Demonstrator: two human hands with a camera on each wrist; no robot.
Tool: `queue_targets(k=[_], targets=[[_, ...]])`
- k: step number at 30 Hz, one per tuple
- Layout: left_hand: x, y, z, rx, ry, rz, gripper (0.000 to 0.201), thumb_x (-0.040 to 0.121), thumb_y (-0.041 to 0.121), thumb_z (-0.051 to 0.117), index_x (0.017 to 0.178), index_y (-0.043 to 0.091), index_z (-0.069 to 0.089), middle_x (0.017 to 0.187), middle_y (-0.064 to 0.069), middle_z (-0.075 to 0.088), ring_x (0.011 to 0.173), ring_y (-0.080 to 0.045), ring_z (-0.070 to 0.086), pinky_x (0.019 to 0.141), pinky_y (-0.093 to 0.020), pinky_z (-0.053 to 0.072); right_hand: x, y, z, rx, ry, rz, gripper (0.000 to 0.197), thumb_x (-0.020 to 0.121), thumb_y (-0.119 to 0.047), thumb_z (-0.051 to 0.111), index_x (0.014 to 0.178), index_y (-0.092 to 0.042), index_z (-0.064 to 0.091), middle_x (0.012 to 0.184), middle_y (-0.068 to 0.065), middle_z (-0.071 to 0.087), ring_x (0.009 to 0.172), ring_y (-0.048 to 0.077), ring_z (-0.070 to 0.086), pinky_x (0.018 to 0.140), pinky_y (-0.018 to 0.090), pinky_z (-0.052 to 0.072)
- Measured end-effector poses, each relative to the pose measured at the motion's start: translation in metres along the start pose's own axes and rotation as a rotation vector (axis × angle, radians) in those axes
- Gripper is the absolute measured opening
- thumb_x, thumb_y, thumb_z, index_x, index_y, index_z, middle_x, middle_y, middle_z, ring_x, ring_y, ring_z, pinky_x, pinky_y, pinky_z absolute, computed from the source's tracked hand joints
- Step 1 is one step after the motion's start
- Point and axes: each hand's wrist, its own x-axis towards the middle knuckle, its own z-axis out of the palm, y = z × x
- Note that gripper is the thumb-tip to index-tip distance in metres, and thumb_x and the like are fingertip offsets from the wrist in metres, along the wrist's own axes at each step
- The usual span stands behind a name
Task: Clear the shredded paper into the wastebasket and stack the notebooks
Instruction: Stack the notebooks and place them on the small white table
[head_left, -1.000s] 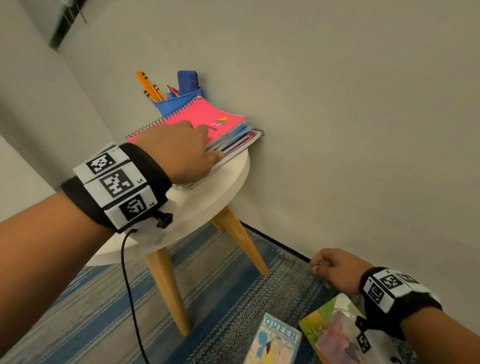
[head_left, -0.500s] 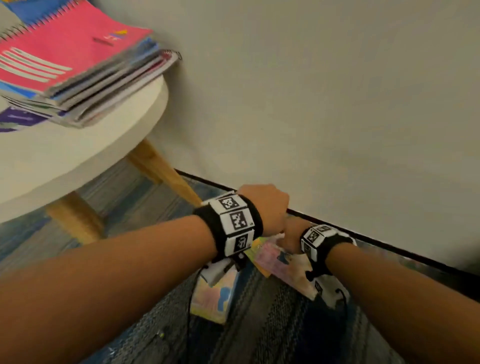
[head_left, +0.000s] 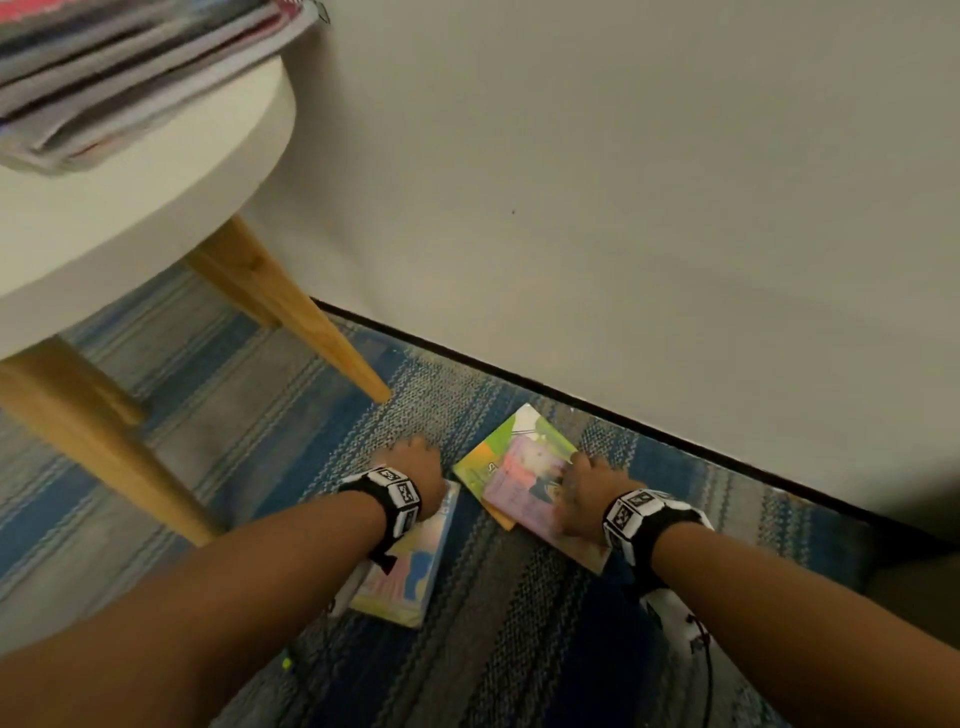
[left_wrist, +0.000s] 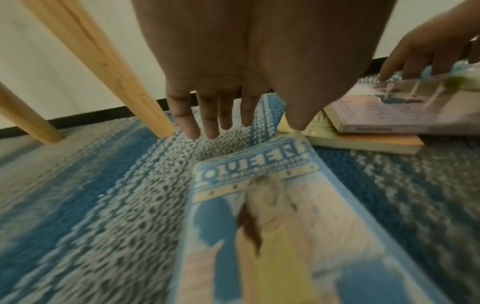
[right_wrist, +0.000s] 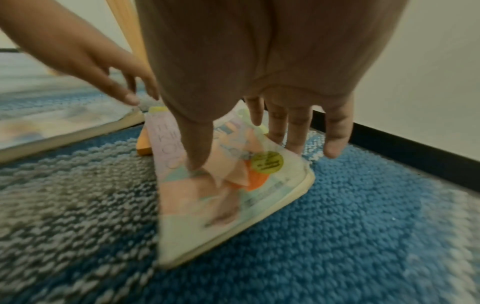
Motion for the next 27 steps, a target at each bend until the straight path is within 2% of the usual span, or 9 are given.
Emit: queue_targets(k=[2, 6, 9, 12, 14, 17, 19, 23, 27], targets=[[0.014, 0.015, -0.002, -0.072, 0.076, -0.021, 0.071, 0.09, 0.061, 0.045, 0.14, 0.013, 0.033, 0.142, -0.013, 0.035, 0.129, -0.034, 0.038, 0.102, -0.05, 0.038, 0.001, 0.005, 0.002, 0.002, -0.002, 0.026, 0.067, 0.08, -0.042, 0.061, 0.135, -0.016, 0.032, 0.137, 0.012, 0.048, 0.124, 0.038, 0.05, 0.101, 0.057, 0.034], [0.032, 0.038, -0.001, -0.077, -0.006, 0.014, 0.097, 0.076, 0.075, 0.053, 0.144, 0.01, 0.03, 0.144, -0.014, 0.03, 0.132, -0.036, 0.032, 0.105, -0.053, 0.031, 0.001, 0.026, -0.006, -0.002, -0.09, -0.134, 0.037, 0.085, -0.034, 0.063, 0.116, -0.014, 0.06, 0.117, 0.011, 0.066, 0.109, 0.03, 0.063, 0.085, 0.033, 0.048], [0.034, 0.05, 0.005, -0.063, 0.033, -0.005, 0.1, 0.067, 0.073, 0.065, 0.138, 0.009, 0.034, 0.136, -0.012, 0.036, 0.126, -0.032, 0.037, 0.104, -0.048, 0.032, 0.002, 0.036, -0.024, 0.009, -0.06, -0.162, 0.031, 0.088, -0.028, 0.06, 0.116, -0.014, 0.061, 0.119, 0.009, 0.065, 0.112, 0.029, 0.061, 0.087, 0.031, 0.048], [0.032, 0.051, 0.011, -0.076, 0.05, 0.027, 0.085, 0.073, 0.061, 0.07, 0.133, 0.012, 0.037, 0.135, -0.011, 0.039, 0.127, -0.032, 0.037, 0.104, -0.047, 0.032, 0.006, 0.044, -0.045, 0.033, 0.04, -0.189, 0.026, 0.089, -0.032, 0.053, 0.112, -0.023, 0.058, 0.117, 0.006, 0.063, 0.112, 0.03, 0.059, 0.09, 0.035, 0.049], [0.032, 0.05, 0.011, -0.22, 0.077, 0.093, 0.058, 0.082, 0.05, 0.062, 0.125, 0.018, 0.04, 0.13, -0.011, 0.046, 0.123, -0.034, 0.042, 0.101, -0.048, 0.034, 0.008, 0.044, -0.055, -0.019, 0.094, -0.196, 0.023, 0.086, -0.038, 0.052, 0.109, -0.032, 0.057, 0.115, -0.001, 0.063, 0.111, 0.027, 0.058, 0.092, 0.042, 0.047], [0.027, 0.05, -0.002, -0.619, 0.101, 0.198, 0.024, 0.088, 0.033, 0.056, 0.104, 0.021, 0.043, 0.095, -0.009, 0.061, 0.09, -0.029, 0.06, 0.076, -0.036, 0.044, 0.013, 0.038, -0.06, -0.074, 0.156, -0.236, 0.034, 0.082, -0.046, 0.055, 0.115, -0.038, 0.059, 0.116, -0.008, 0.064, 0.112, 0.023, 0.057, 0.094, 0.045, 0.041], [0.026, 0.048, -0.016, -0.723, 0.123, 0.235, 0.023, 0.087, 0.023, 0.054, 0.107, 0.018, 0.046, 0.084, -0.007, 0.058, 0.077, -0.026, 0.057, 0.064, -0.03, 0.038, 0.015, 0.033, -0.062, -0.028, 0.143, -0.288, 0.031, 0.081, -0.043, 0.059, 0.111, -0.036, 0.066, 0.11, -0.007, 0.066, 0.106, 0.022, 0.06, 0.091, 0.039, 0.046], [0.036, 0.036, -0.025, -0.685, 0.207, 0.197, 0.036, 0.084, 0.02, 0.052, 0.12, 0.026, 0.048, 0.102, -0.01, 0.062, 0.095, -0.032, 0.061, 0.08, -0.039, 0.048, 0.014, 0.027, -0.055, 0.062, -0.018, -0.294, 0.006, 0.083, -0.03, 0.062, 0.087, -0.032, 0.066, 0.09, -0.002, 0.066, 0.086, 0.02, 0.061, 0.072, 0.026, 0.044], [0.037, 0.029, -0.028, -0.643, 0.291, 0.018, 0.045, 0.079, 0.027, 0.051, 0.123, 0.034, 0.042, 0.111, -0.005, 0.059, 0.104, -0.033, 0.057, 0.093, -0.051, 0.042, 0.017, 0.035, -0.024, -0.093, -0.191, -0.214, 0.036, 0.081, -0.038, 0.061, 0.113, -0.022, 0.064, 0.11, 0.001, 0.066, 0.103, 0.025, 0.063, 0.087, 0.035, 0.052]])
